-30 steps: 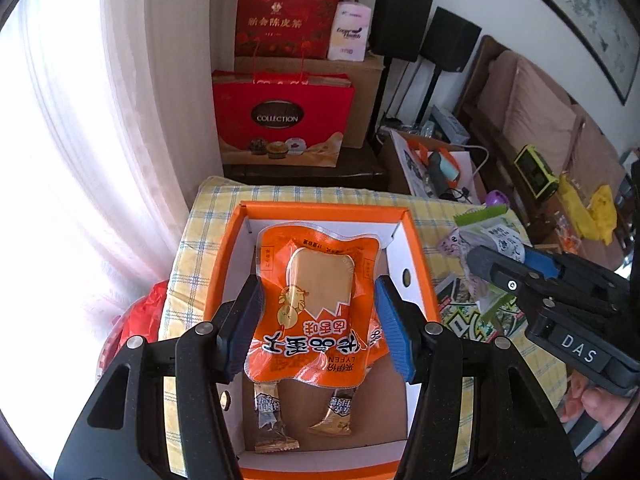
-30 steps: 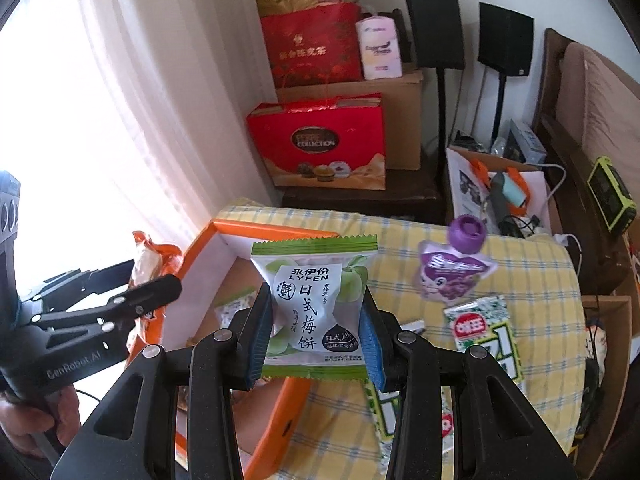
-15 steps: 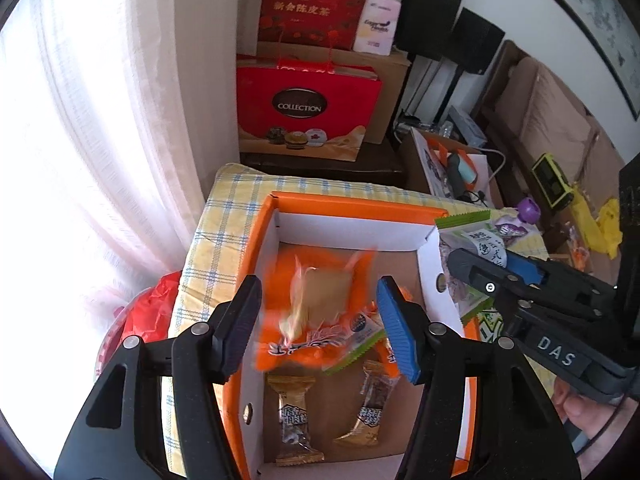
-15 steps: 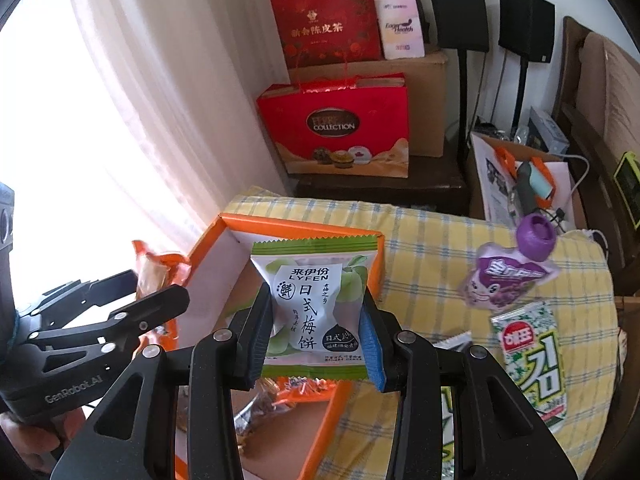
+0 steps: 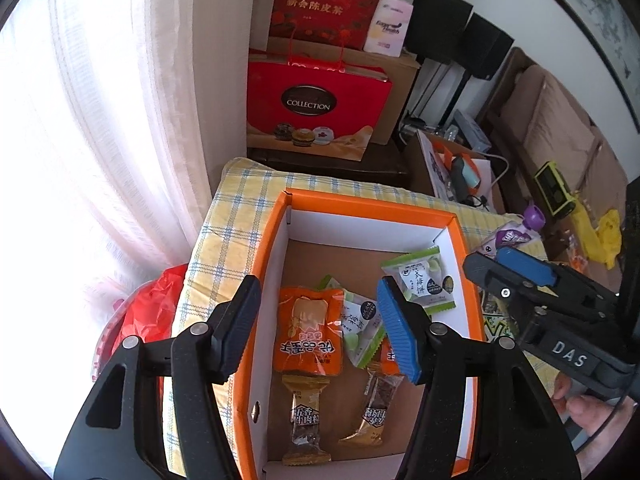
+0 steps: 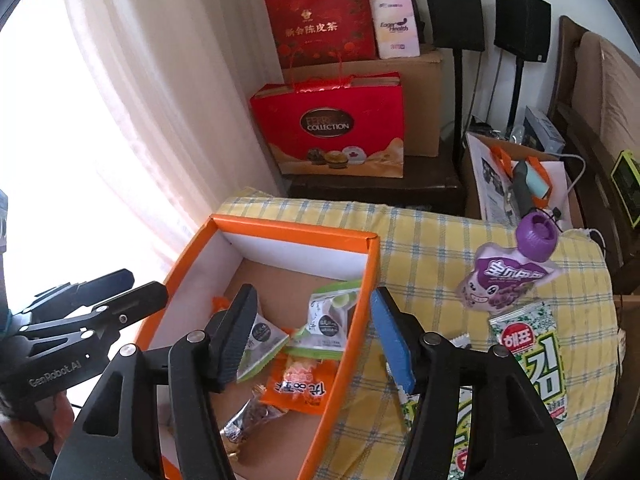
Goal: Organize objects
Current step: 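Move both grippers to the green seaweed packets on the table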
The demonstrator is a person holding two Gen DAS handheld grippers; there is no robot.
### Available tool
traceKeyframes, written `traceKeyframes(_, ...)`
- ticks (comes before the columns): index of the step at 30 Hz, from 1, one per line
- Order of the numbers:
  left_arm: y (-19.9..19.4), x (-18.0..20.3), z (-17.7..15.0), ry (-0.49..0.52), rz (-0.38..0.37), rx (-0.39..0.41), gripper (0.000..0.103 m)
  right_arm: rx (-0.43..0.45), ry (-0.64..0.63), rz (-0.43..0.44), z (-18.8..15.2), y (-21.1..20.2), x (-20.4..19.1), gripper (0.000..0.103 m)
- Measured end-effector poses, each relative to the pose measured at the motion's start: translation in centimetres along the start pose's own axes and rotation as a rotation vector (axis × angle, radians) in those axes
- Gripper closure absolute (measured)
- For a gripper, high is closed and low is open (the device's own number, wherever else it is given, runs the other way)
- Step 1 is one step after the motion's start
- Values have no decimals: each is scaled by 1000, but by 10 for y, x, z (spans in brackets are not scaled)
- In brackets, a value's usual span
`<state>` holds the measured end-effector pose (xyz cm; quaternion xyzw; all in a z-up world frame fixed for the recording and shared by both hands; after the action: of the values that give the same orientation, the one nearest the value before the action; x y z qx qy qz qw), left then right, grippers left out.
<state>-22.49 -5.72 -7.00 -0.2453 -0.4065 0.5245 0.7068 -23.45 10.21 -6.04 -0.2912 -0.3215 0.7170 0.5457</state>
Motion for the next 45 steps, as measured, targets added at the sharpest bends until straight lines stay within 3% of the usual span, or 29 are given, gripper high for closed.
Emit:
traceKeyframes(5, -4, 5, -1, -5, -3, 13, 27, 22, 1, -20, 1, -13, 8, 35)
traceKeyframes(13, -1, 9, 1, -10, -19, -4, 18, 25, -22, -106, -7, -23, 27, 6)
traceKeyframes(15, -2, 11, 0, -4, -13, 5, 7, 37, -9, -118, -7, -27, 34, 0)
traceKeyframes(18, -8, 16, 0, 21, -9, 45, 5, 54, 7, -142, -7, -34, 46, 0)
traceKeyframes(19, -9, 18, -1, 27, -6, 51, 0, 58, 10, -147, -7, -36, 49, 0)
traceKeyframes(30, -29, 57, 1, 143, 3, 149, 0, 78, 24, -207, -15, -62, 93, 0)
traceKeyframes(39, -16, 94, -12, 156, -57, 86, 0, 65, 72, -247, -33, -77, 138, 0)
traceKeyframes(45, -4, 112, -20, 160, -55, 56, 0, 60, 100, -264, -47, -86, 164, 0)
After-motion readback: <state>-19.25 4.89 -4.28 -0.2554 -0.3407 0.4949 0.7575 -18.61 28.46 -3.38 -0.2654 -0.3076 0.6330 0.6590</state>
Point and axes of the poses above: each gripper's, at about its wrist camera, not at the fingertips, and y roughly the way its jaws point, x to its right, z to its top, the point moved 4 cm from there along y, roughly the way its jaws point, and after that the axes turned 10 degrees about -z, right-handed, at the moved point
